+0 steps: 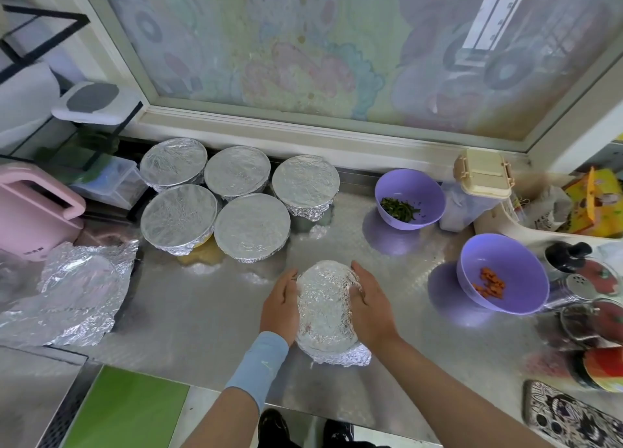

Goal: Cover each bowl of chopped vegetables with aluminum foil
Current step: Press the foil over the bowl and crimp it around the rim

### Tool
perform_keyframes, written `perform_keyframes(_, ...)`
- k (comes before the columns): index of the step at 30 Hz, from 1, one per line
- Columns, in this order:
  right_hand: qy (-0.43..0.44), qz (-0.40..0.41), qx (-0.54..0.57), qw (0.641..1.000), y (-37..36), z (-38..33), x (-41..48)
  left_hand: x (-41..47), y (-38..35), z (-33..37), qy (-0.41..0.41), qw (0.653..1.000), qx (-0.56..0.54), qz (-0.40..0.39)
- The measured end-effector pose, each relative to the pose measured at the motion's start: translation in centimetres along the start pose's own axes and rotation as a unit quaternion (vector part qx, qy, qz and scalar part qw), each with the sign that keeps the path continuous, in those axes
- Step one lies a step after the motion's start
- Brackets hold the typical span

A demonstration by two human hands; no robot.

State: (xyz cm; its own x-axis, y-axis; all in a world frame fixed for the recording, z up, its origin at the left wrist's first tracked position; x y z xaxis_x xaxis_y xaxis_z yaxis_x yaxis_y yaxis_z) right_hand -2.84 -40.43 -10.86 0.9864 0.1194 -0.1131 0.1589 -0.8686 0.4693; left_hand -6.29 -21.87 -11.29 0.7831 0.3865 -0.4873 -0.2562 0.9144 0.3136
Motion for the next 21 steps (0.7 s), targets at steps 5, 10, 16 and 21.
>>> perform_keyframes(5, 0.041, 0.081, -0.085, 0.992, 1.6, -0.1, -0.3, 1.1, 1.2, 2.4, -0.023, 0.999, -0.035, 0.007)
perform_keyframes(10, -0.005, 0.053, -0.079, 0.995, 0.2, 0.4, -2.2, 3.2, -1.3, 3.5, 0.007, 0.993, -0.003, -0.119)
perform_keyframes(16, -0.004, 0.034, -0.022, 0.999, -0.2, 0.6, -2.5, 1.8, -2.3, 1.2, -0.079, 0.980, 0.161, -0.083)
perform_keyframes(21, -0.003, -0.008, -0.002, 1.000, 0.3, 0.8, -1.6, 0.8, -2.0, 0.5, -0.088, 0.981, 0.165, -0.044)
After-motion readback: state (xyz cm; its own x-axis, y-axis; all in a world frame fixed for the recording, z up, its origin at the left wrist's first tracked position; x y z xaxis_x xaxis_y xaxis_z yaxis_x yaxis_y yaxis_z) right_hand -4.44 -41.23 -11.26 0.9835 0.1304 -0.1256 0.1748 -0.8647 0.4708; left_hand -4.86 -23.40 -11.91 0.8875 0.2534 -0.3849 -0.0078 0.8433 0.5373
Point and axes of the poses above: each hand's wrist, its own x-axis towards the middle knuckle, its own y-axis out of the back of the hand, z = x × y, the point moved 5 cm from there along x, towards the middle knuckle, and after that the axes turned 7 degrees about y, right-handed, at the moved point
